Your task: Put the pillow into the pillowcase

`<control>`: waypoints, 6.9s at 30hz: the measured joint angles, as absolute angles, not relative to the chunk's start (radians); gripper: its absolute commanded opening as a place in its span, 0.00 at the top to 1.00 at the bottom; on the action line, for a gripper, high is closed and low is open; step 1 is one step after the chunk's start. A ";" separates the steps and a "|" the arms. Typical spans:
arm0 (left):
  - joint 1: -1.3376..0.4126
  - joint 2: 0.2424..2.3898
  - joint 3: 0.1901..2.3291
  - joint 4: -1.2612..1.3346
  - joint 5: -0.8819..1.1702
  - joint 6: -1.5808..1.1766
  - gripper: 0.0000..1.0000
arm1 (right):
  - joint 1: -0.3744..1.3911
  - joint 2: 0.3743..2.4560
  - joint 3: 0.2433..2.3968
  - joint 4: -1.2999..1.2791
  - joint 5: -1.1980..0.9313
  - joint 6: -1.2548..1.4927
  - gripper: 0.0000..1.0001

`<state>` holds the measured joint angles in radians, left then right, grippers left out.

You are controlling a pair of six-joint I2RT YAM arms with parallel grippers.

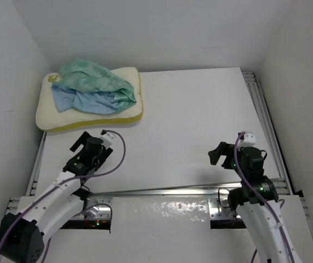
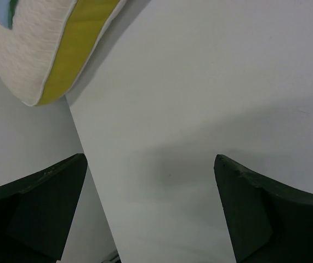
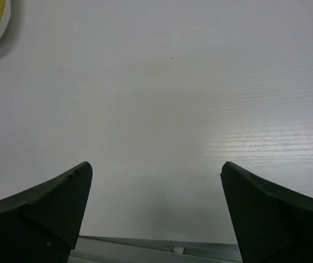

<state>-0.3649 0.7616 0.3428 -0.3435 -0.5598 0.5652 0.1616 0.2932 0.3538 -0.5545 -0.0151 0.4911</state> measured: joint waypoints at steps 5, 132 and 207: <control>-0.365 0.741 0.361 -0.374 -0.554 0.537 0.00 | 0.162 0.293 0.354 -0.554 -0.014 0.495 0.01; -0.735 1.756 1.872 -0.223 -0.153 0.345 0.86 | 0.664 1.252 0.873 0.186 0.160 0.690 1.00; -0.174 1.145 1.039 -0.474 -0.290 0.200 0.03 | 0.279 1.399 1.444 -0.135 0.362 0.443 0.92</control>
